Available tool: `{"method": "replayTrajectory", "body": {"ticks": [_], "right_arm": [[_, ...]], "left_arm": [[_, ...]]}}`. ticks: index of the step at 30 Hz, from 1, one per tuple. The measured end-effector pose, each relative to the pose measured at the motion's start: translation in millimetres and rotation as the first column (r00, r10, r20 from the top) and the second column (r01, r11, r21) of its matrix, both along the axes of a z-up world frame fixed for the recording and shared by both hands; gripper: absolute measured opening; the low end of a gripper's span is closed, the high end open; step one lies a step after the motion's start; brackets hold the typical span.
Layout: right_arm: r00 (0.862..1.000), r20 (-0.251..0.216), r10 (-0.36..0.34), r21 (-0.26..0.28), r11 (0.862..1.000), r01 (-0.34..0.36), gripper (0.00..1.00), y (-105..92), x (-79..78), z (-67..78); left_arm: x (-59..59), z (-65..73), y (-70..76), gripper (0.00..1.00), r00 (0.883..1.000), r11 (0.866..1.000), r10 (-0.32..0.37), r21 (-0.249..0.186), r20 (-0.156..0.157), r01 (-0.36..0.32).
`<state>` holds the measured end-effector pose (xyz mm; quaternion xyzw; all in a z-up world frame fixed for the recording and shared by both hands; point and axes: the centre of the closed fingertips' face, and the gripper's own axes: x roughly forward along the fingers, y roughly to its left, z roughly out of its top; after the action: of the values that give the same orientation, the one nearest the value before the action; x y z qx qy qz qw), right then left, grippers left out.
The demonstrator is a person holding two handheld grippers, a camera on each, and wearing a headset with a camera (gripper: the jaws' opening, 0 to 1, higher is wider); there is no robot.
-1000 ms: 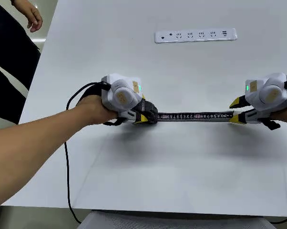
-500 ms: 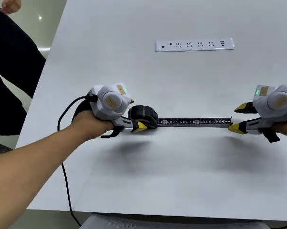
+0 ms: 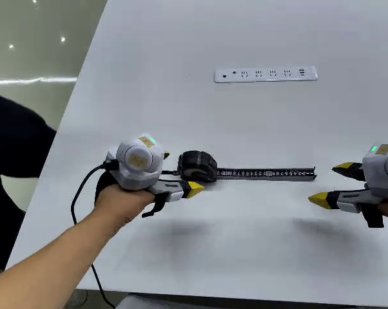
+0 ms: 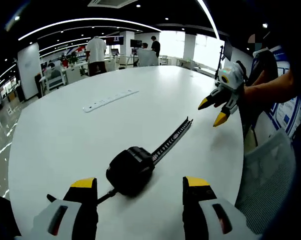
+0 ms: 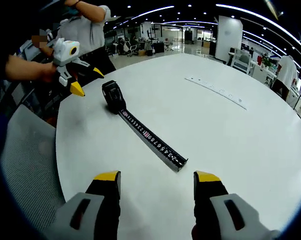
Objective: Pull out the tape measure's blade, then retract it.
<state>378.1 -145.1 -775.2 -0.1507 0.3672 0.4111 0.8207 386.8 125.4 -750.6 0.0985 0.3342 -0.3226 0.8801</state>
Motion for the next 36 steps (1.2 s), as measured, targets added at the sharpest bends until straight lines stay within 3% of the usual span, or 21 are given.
{"method": "replayTrajectory", "body": {"ticks": [6, 12, 19, 27, 36], "right_arm": [[0.995, -0.005, -0.095, 0.051, 0.994, 0.095, 0.68, -0.4, -10.2, 13.5], [0.984, -0.009, -0.177, 0.106, 0.978, 0.177, 0.78, -4.1, -22.3, 29.8], [0.973, -0.011, -0.230, 0.148, 0.962, 0.230, 0.86, -8.3, -40.7, 49.4], [0.959, -0.020, -0.284, 0.171, 0.944, 0.283, 0.97, -13.8, -63.2, 66.2], [0.954, -0.030, -0.299, 0.171, 0.939, 0.299, 1.00, -15.2, -84.4, 78.6]], "left_arm": [[-13.9, 13.4, 5.6, 0.74, 0.997, 0.997, 0.078, -0.030, 0.004, -0.078], [-30.7, 25.4, 7.0, 0.78, 0.990, 0.989, 0.139, -0.051, 0.010, -0.138], [-47.8, 39.9, 5.3, 0.84, 0.983, 0.982, 0.181, -0.061, 0.036, -0.179], [-65.7, 55.3, 10.3, 0.94, 0.969, 0.968, 0.246, -0.066, 0.035, -0.244], [-89.1, 68.6, 5.5, 1.00, 0.952, 0.950, 0.305, -0.081, 0.028, -0.302]]}}
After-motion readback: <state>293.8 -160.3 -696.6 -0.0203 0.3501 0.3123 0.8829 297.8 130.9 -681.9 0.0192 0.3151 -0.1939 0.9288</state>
